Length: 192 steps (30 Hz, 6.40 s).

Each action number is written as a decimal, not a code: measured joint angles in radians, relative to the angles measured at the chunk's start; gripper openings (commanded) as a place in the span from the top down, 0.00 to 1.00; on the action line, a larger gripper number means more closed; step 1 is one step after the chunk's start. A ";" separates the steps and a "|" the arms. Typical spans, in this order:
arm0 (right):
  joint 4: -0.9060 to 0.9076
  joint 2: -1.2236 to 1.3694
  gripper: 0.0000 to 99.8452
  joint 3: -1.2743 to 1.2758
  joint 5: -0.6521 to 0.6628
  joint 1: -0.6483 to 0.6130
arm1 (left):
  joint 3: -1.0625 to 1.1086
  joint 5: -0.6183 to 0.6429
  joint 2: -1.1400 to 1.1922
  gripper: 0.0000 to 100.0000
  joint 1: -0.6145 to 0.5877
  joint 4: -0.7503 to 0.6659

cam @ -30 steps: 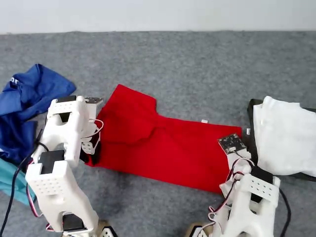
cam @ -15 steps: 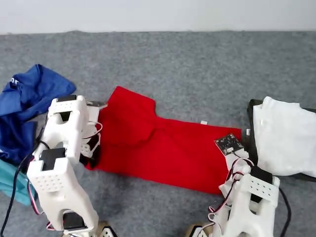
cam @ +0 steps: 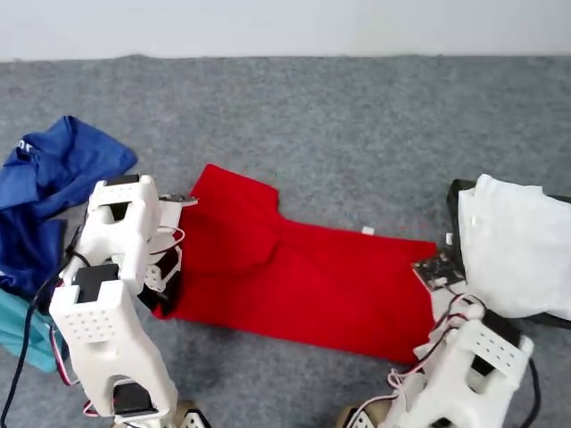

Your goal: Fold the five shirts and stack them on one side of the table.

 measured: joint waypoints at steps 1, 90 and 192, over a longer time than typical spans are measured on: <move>0.011 0.000 0.99 -0.011 0.000 0.003 | 0.000 0.000 0.000 0.96 0.000 0.000; 0.318 0.003 0.71 -0.342 -0.064 0.003 | -0.361 0.269 -0.241 0.76 0.129 -0.416; 0.318 0.003 0.71 -0.313 -0.152 0.003 | -1.692 0.199 0.844 0.93 0.190 -0.183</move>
